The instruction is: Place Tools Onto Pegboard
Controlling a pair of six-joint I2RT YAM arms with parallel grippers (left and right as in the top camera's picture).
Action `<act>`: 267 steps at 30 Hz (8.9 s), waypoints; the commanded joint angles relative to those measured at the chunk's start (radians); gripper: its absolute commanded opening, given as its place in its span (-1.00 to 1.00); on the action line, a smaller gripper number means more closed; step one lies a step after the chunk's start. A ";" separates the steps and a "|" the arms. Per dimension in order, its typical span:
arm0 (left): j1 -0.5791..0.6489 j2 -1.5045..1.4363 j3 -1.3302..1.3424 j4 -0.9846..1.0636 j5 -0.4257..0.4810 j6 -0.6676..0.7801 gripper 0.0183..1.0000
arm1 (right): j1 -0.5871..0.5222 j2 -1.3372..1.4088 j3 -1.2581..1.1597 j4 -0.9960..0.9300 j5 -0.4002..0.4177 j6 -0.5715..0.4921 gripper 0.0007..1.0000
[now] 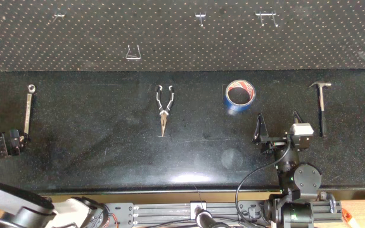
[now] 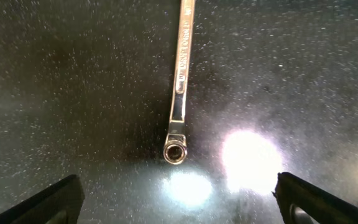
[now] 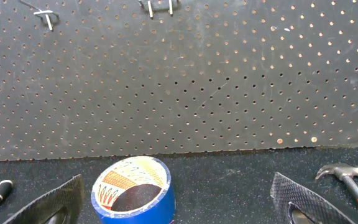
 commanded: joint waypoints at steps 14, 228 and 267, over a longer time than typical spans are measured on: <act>-0.174 0.217 0.012 0.278 -0.158 -0.132 0.99 | -0.003 -0.007 -0.003 -0.005 -0.009 0.015 0.95; -0.698 -0.308 -0.303 0.882 -0.003 -0.654 -0.98 | -0.003 -0.007 -0.003 -0.005 -0.009 0.015 0.95; -0.789 -0.678 -0.310 0.506 -0.262 -0.553 -0.99 | -0.003 -0.007 -0.003 -0.005 -0.009 0.015 0.95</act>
